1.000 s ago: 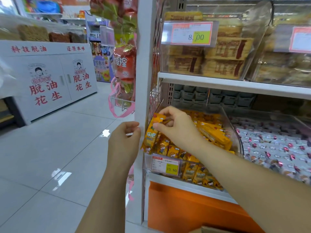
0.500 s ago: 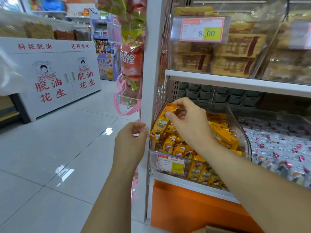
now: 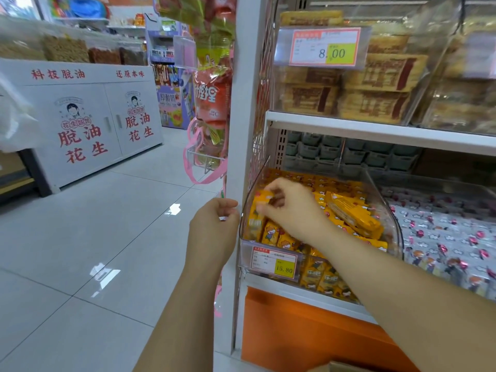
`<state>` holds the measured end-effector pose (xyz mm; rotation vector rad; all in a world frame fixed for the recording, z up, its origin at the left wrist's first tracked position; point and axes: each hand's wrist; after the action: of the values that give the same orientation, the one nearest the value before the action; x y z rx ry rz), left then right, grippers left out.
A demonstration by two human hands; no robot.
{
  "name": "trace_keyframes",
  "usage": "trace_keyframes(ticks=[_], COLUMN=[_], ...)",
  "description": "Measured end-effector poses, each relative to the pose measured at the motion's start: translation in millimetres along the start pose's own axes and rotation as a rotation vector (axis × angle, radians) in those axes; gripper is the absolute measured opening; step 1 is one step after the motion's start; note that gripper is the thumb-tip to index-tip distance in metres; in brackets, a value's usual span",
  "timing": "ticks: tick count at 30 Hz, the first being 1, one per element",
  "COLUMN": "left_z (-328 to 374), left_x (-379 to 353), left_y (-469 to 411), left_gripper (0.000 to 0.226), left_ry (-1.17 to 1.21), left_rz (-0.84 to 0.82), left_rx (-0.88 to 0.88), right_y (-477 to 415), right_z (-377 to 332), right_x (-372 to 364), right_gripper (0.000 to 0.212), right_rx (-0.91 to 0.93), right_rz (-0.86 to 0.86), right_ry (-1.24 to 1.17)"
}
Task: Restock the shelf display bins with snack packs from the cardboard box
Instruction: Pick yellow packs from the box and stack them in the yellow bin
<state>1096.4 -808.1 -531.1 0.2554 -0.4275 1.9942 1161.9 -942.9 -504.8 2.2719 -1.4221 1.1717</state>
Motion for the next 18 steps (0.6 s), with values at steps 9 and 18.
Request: trace_keyframes(ticks=[9, 18], left_z=[-11, -9], left_x=[-2, -4], left_y=[-3, -4], left_gripper=[0.016, 0.013], left_ry=[-0.079, -0.09], left_rz=[-0.037, -0.034], left_rx=[0.022, 0.003], right_y=[-18, -21], right_z=[10, 9], right_x=[-2, -11], right_gripper=[0.048, 0.052], right_rx=[-0.114, -0.051], right_rz=[-0.403, -0.423], right_ry=[0.334, 0.241])
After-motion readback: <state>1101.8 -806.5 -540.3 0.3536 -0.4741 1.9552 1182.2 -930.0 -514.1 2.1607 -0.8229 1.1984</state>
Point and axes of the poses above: each hand's wrist, its own y-axis away from the middle knuckle, its own x-axis out of the back of the hand, z = x × y, and after that the axes turned 8 degrees about -z, right-handed
